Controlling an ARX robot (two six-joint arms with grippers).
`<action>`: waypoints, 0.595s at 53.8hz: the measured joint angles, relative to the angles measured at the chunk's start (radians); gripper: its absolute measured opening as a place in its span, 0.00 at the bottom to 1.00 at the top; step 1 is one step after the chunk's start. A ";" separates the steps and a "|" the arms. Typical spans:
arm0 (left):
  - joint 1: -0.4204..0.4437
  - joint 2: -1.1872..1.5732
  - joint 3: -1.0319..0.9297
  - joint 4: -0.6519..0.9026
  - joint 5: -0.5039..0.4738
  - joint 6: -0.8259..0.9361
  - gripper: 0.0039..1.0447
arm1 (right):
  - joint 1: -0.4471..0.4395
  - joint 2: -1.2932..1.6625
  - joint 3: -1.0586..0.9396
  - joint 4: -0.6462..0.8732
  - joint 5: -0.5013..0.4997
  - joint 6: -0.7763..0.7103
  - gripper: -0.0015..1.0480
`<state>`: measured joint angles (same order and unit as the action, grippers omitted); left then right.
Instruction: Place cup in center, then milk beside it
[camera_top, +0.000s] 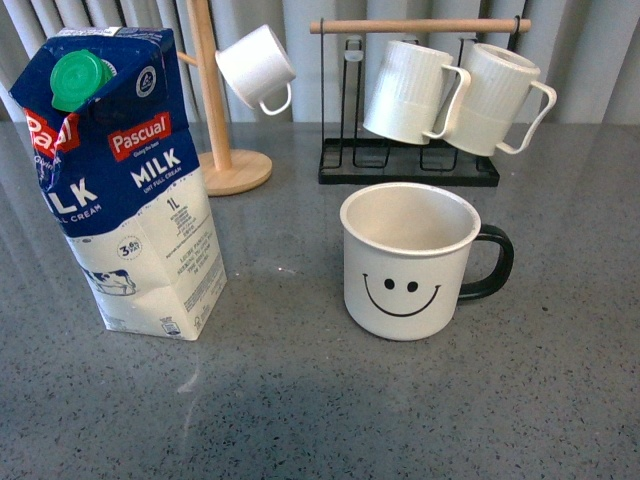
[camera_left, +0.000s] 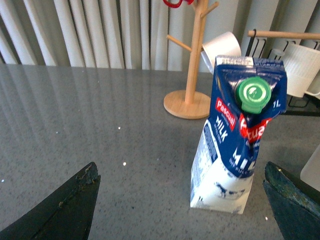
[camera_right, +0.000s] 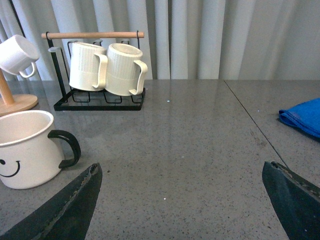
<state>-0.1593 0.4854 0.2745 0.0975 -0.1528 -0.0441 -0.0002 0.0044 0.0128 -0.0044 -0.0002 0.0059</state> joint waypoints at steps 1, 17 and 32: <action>-0.007 0.026 0.010 0.019 0.000 0.000 0.94 | 0.000 0.000 0.000 0.000 0.000 0.000 0.94; -0.109 0.372 0.146 0.220 0.031 0.019 0.94 | 0.000 0.000 0.000 0.000 0.000 0.000 0.94; -0.132 0.595 0.187 0.321 0.031 0.005 0.94 | 0.000 0.000 0.000 0.000 0.000 0.000 0.94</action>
<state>-0.2909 1.0809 0.4610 0.4187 -0.1219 -0.0387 -0.0002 0.0044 0.0128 -0.0044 -0.0002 0.0059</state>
